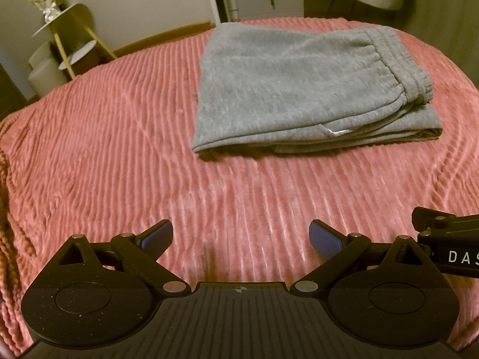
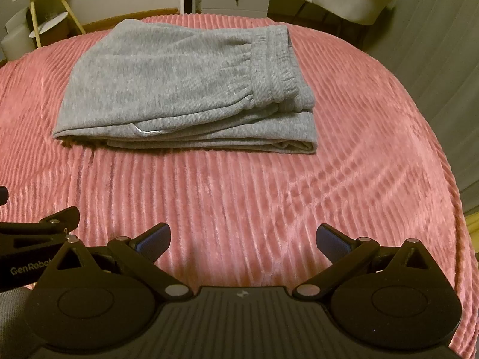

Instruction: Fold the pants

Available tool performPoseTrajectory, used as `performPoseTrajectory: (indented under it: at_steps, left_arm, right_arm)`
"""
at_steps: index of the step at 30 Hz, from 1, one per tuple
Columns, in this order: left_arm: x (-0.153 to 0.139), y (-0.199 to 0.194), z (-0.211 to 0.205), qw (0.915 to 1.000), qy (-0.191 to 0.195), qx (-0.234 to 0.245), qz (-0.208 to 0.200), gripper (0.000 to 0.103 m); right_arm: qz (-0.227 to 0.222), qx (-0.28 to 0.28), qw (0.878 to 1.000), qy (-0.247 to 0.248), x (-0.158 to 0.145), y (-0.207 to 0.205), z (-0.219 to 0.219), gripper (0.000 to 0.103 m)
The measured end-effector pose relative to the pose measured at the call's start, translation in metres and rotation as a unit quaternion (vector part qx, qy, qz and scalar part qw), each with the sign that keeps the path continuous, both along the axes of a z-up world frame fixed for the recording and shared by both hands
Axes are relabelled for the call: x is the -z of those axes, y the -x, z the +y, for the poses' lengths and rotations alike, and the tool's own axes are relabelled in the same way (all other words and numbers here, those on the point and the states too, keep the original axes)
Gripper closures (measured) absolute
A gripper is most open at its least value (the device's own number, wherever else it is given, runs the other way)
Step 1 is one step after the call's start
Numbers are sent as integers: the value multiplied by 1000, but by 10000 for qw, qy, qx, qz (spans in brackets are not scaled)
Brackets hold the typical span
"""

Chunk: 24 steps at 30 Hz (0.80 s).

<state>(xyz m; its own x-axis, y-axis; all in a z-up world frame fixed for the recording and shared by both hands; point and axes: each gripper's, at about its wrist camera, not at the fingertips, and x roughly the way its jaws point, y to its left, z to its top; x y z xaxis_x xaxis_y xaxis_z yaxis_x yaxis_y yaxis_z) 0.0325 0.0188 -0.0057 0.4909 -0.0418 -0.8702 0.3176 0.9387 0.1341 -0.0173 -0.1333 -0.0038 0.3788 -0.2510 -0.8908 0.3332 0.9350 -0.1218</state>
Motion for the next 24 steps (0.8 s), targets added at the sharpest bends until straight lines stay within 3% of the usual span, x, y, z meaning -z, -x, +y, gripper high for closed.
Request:
performPoseTrajectory:
  at_steps: [24]
  left_arm:
    - [-2, 1, 1, 10000, 22, 7, -23, 3]
  right_arm:
    - [-28, -35, 10000, 72, -2, 1, 3, 0]
